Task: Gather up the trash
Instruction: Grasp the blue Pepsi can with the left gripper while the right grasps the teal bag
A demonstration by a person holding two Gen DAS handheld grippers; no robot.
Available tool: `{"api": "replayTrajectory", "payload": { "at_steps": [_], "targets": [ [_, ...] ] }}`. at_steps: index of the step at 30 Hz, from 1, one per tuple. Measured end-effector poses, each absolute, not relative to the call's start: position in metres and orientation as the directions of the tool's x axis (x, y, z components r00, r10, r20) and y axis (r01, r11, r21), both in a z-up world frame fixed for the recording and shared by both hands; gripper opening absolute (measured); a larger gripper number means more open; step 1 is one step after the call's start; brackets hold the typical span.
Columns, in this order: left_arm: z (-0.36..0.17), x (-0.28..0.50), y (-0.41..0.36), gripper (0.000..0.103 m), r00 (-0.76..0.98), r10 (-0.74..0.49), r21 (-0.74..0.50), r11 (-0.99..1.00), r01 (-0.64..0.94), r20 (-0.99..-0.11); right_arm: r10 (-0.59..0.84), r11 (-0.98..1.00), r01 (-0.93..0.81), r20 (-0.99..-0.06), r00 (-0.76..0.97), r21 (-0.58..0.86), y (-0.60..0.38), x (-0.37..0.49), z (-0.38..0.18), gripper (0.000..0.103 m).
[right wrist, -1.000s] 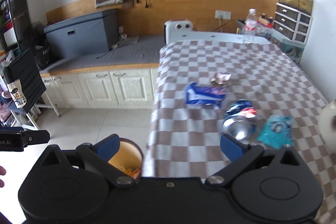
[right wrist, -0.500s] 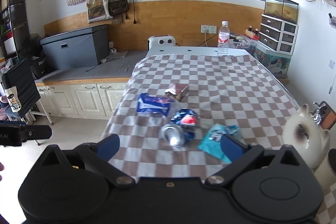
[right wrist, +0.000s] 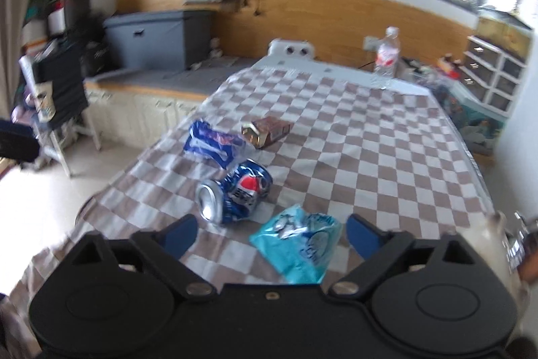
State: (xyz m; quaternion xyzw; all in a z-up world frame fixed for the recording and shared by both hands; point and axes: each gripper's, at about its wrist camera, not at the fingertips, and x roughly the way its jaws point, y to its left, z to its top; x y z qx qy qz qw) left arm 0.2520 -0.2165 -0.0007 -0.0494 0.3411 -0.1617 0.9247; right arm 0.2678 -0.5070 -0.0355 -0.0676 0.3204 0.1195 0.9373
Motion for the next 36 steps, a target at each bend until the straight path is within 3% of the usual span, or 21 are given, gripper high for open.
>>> {"api": "replayTrajectory", "payload": {
  "at_steps": [5,16,26,36],
  "targets": [
    [-0.003,0.268,-0.227,0.103,0.703,-0.363,-0.226,0.932,0.284,-0.612,0.239,0.936,-0.351,-0.673,0.700,-0.032,-0.531,0.325,-0.052,0.075],
    [-0.015,0.305,-0.259,0.103,0.642,-0.427,-0.220,0.899,0.379,-0.637,0.310,0.904,-0.419,-0.801,0.512,0.082,-0.544,0.416,-0.113,0.070],
    [-0.050,0.359,-0.321,0.102,0.542,-0.442,-0.113,0.838,0.534,-0.714,0.305,0.894,-0.441,-0.827,0.472,0.077,-0.529,0.363,-0.119,0.073],
    [-0.092,0.431,-0.366,0.103,0.414,-0.354,-0.090,0.839,0.536,-0.839,0.233,0.938,-0.342,-0.840,0.490,0.060,-0.520,0.308,-0.120,0.076]
  ]
}}
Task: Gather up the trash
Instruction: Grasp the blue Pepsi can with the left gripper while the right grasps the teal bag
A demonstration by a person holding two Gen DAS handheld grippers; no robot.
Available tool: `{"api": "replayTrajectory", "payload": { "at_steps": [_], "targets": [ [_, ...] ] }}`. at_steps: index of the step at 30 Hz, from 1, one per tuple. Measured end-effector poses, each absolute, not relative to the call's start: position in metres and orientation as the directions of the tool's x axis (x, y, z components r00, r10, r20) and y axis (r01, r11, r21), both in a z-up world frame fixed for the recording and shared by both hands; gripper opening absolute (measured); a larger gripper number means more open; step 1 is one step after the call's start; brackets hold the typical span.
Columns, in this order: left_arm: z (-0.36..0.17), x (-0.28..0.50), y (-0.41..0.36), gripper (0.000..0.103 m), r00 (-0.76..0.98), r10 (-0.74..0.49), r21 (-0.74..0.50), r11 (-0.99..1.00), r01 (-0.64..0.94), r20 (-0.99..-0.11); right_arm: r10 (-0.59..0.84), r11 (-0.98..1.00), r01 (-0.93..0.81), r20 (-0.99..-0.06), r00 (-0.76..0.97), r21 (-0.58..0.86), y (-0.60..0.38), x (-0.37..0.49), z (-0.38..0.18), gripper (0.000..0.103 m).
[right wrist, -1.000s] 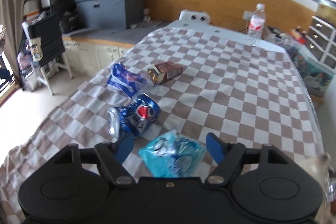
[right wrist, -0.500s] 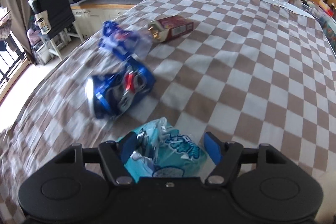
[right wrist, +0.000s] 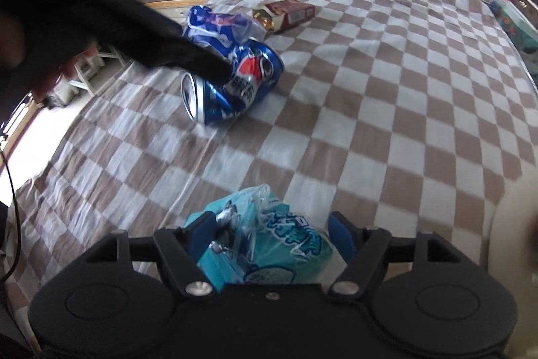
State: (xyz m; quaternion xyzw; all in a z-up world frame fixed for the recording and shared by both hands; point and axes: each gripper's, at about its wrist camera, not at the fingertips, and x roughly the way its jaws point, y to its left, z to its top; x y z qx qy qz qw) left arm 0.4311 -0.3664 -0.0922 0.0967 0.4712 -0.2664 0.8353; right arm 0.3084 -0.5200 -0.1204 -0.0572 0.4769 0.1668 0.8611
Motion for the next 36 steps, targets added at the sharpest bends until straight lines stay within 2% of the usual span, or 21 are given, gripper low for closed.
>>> {"api": "replayTrajectory", "payload": {
  "at_steps": [2,7,16,22,27,30,32,33,36],
  "targets": [
    [-0.101,0.444,-0.371,0.103,0.388,-0.325,-0.083,0.847,0.525,-0.862,0.206,0.949,-0.313,-0.843,0.498,0.046,-0.519,0.300,-0.121,0.080],
    [-0.121,0.468,-0.380,0.103,0.306,-0.264,-0.077,0.857,0.509,-0.915,0.207,0.963,-0.254,-0.848,0.488,0.088,-0.524,0.283,-0.122,0.080],
    [-0.148,0.490,-0.378,0.103,0.224,-0.244,-0.123,0.887,0.445,-0.943,0.317,0.948,-0.187,-0.828,0.463,0.259,-0.535,0.265,-0.116,0.081],
    [-0.152,0.494,-0.384,0.103,0.251,-0.214,-0.077,0.883,0.464,-0.944,0.283,0.950,-0.012,-0.840,0.462,0.313,-0.545,0.280,-0.132,0.083],
    [-0.156,0.490,-0.396,0.102,0.269,-0.164,-0.010,0.868,0.497,-0.949,0.272,0.954,-0.004,-0.860,0.433,0.299,-0.541,0.286,-0.144,0.084],
    [-0.156,0.488,-0.399,0.100,0.287,-0.158,0.003,0.872,0.489,-0.945,0.271,0.957,-0.021,-0.862,0.428,0.290,-0.537,0.288,-0.146,0.080],
    [-0.153,0.483,-0.398,0.091,0.302,-0.162,0.005,0.876,0.483,-0.939,0.262,0.958,-0.014,-0.856,0.445,0.286,-0.535,0.288,-0.146,0.070],
    [-0.151,0.482,-0.398,0.088,0.309,-0.164,0.006,0.876,0.483,-0.937,0.259,0.958,-0.007,-0.855,0.449,0.286,-0.535,0.287,-0.145,0.070],
    [-0.145,0.474,-0.392,0.087,0.304,-0.188,-0.018,0.874,0.485,-0.934,0.240,0.964,-0.008,-0.860,0.450,0.265,-0.532,0.288,-0.144,0.067]
  ]
}}
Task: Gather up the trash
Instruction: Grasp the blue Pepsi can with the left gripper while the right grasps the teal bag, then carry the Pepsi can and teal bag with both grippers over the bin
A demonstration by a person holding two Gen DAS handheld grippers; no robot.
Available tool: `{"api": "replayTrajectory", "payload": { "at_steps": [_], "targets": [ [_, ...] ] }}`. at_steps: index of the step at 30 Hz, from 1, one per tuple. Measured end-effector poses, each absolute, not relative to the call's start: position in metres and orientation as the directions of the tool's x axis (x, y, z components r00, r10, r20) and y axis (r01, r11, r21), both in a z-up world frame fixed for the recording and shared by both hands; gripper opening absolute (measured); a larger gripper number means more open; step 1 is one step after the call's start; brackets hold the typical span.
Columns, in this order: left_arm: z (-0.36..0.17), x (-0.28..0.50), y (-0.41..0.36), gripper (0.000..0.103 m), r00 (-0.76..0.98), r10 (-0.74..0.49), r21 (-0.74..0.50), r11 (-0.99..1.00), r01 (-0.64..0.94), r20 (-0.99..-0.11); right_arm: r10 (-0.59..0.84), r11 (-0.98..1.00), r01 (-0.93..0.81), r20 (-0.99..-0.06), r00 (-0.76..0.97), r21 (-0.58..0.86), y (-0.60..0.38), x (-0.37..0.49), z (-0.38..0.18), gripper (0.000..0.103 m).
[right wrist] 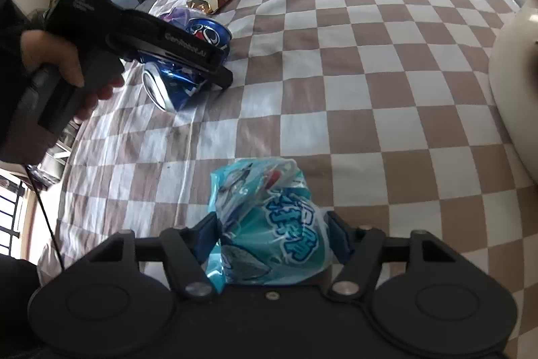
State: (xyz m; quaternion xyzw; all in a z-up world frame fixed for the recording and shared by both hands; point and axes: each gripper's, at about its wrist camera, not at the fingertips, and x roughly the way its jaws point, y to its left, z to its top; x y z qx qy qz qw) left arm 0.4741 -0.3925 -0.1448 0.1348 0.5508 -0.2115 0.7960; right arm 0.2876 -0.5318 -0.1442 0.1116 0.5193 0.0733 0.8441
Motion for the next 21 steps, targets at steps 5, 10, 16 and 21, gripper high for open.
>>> {"api": "replayTrajectory", "payload": {
  "at_steps": [5,10,16,21],
  "targets": [
    [-0.142,0.460,-0.382,0.086,0.310,-0.212,-0.041,0.878,0.477,-0.927,0.233,0.966,-0.011,-0.856,0.461,0.257,-0.529,0.284,-0.140,0.057],
    [-0.131,0.437,-0.369,0.086,0.333,-0.248,-0.067,0.879,0.472,-0.910,0.228,0.967,-0.006,-0.852,0.471,0.255,-0.528,0.279,-0.136,0.053],
    [-0.112,0.412,-0.352,0.086,0.374,-0.278,-0.080,0.882,0.465,-0.885,0.178,0.972,0.038,-0.830,0.528,0.232,-0.528,0.270,-0.121,0.053],
    [-0.093,0.386,-0.337,0.086,0.422,-0.296,-0.085,0.889,0.450,-0.857,0.135,0.974,0.071,-0.808,0.573,0.213,-0.527,0.262,-0.107,0.053]
  ]
}}
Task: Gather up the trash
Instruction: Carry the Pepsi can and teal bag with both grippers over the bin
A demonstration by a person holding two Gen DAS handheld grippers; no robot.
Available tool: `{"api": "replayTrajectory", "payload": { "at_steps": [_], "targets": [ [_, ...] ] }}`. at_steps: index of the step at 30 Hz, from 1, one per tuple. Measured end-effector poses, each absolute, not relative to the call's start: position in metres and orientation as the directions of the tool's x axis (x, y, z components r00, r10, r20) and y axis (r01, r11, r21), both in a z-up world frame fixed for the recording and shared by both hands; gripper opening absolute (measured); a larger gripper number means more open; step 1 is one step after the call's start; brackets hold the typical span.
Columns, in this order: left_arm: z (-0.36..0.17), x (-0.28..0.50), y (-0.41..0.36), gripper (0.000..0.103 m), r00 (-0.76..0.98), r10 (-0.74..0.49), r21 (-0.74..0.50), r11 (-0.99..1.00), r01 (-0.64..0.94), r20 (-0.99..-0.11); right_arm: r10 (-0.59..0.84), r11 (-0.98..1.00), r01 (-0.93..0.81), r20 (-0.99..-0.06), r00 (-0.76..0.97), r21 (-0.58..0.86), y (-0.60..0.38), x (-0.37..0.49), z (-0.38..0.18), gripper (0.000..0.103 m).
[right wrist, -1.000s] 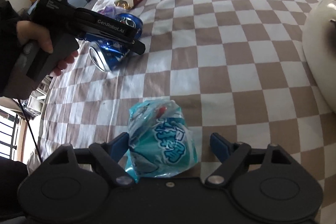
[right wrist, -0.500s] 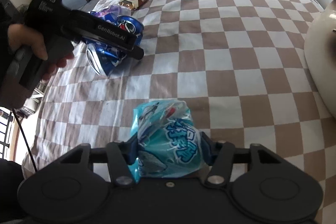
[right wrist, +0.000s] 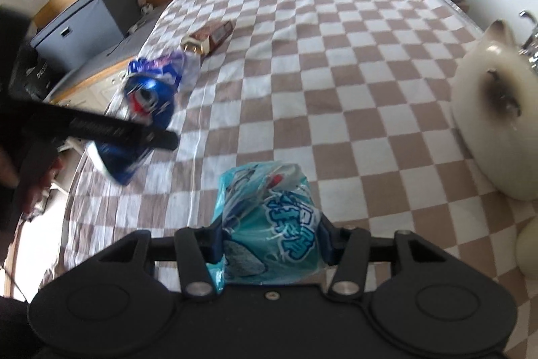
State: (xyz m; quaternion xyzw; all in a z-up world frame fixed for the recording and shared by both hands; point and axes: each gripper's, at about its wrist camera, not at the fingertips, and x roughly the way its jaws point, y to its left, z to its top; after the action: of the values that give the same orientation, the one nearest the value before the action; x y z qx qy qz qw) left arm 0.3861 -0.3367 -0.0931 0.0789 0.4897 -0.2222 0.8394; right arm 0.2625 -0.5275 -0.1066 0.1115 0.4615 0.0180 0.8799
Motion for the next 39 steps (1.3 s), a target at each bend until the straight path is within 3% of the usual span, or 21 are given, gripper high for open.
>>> {"api": "replayTrajectory", "payload": {
  "at_steps": [21,39],
  "targets": [
    [-0.037,0.287,-0.269,0.086,0.600,-0.321,-0.107,0.925,0.365,-0.733,0.016,0.990,0.087,-0.708,0.706,0.109,-0.491,0.228,-0.048,0.053],
    [-0.031,0.293,-0.175,0.086,0.632,-0.333,-0.153,0.934,0.323,-0.699,-0.014,0.994,0.084,-0.674,0.738,0.071,-0.409,0.229,-0.024,0.053]
  ]
}}
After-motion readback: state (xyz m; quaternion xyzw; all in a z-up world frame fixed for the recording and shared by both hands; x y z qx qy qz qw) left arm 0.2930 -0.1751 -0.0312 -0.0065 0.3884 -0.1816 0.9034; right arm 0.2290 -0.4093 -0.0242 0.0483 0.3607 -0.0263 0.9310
